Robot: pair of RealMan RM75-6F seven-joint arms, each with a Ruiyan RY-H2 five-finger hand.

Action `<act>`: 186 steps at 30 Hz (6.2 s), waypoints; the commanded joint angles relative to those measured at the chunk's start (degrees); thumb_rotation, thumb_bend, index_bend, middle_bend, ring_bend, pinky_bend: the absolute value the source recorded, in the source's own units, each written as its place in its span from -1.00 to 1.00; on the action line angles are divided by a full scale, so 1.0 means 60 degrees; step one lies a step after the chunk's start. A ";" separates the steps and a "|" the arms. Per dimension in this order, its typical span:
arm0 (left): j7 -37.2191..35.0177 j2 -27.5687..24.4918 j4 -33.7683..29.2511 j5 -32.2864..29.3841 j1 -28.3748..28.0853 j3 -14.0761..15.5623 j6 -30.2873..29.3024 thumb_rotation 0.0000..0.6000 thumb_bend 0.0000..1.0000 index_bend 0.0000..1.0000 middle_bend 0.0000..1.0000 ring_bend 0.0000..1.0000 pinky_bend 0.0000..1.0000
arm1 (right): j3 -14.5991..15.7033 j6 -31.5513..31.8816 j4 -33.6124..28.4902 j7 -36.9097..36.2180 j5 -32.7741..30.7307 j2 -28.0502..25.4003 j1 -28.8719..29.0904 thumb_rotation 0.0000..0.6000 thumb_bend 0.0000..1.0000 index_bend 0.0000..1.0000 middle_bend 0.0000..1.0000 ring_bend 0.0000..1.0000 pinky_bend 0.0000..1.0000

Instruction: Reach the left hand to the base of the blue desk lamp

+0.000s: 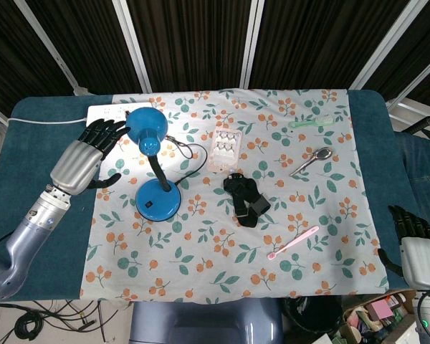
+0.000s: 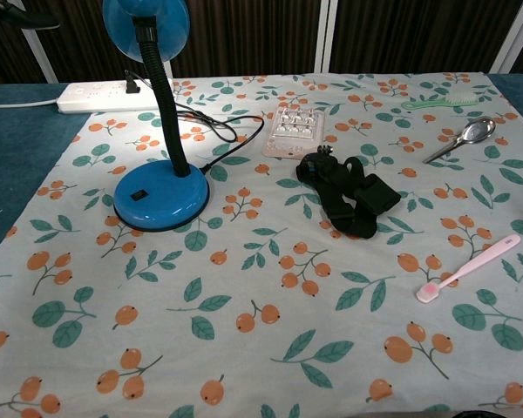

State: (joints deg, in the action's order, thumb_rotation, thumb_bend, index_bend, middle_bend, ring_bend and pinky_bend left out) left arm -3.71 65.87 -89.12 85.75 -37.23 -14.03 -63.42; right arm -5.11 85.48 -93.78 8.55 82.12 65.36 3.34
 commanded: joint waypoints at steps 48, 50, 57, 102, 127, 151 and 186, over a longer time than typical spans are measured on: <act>0.0078 -0.0949 -0.1340 0.1388 0.2015 0.2240 -0.2078 1.00 -0.16 -1.00 -0.53 -0.64 -0.47 | -0.0020 0.0098 -0.0059 0.0344 -0.0098 0.0014 -0.0054 1.00 -0.60 -1.00 -0.87 -0.81 -0.74; 0.0176 -0.0835 -0.1273 0.1441 0.2198 0.2482 -0.2056 1.00 -0.14 -1.00 -0.35 -0.48 -0.24 | -0.0020 0.0100 -0.0069 0.0385 -0.0115 0.0030 -0.0058 1.00 -0.60 -1.00 -0.87 -0.81 -0.74; 0.0525 0.0237 -0.0299 0.0787 0.2445 0.2722 -0.1404 1.00 0.19 -0.85 0.32 0.14 0.48 | -0.0029 0.0062 -0.0107 0.0451 -0.0176 0.0045 -0.0054 1.00 -0.60 -1.00 -0.87 -0.81 -0.74; 0.0035 0.3171 0.1653 -0.1315 0.1006 0.1945 0.1988 1.00 0.25 -0.71 0.45 0.26 0.52 | -0.0104 -0.0075 -0.0226 0.0571 -0.0483 0.0007 -0.0039 1.00 -0.60 -1.00 -0.87 -0.81 -0.74; 0.0092 0.3607 0.2067 -0.1456 0.0726 0.1895 0.2180 1.00 0.25 -0.72 0.45 0.26 0.52 | -0.0110 -0.0165 -0.0237 0.0577 -0.0556 -0.0014 -0.0004 1.00 -0.60 -1.00 -0.87 -0.81 -0.74; 0.0256 0.3640 0.2174 -0.1603 0.0630 0.2001 0.2364 1.00 0.25 -0.72 0.45 0.26 0.52 | -0.0122 -0.0133 -0.0248 0.0592 -0.0574 0.0001 -0.0003 1.00 -0.60 -1.00 -0.87 -0.82 -0.74; 0.2426 0.0186 -0.2348 -0.0508 0.1430 0.1794 -0.0485 1.00 -0.19 -0.79 -0.50 -0.61 -0.37 | -0.0139 -0.0075 -0.0277 0.0648 -0.0614 0.0002 -0.0026 1.00 -0.60 -1.00 -0.87 -0.82 -0.74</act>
State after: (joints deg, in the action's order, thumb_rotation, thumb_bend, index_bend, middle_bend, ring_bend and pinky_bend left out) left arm 6.72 73.03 -96.47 82.07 -30.60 -3.70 -63.63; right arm -5.94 85.03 -95.44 12.43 78.43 65.37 3.18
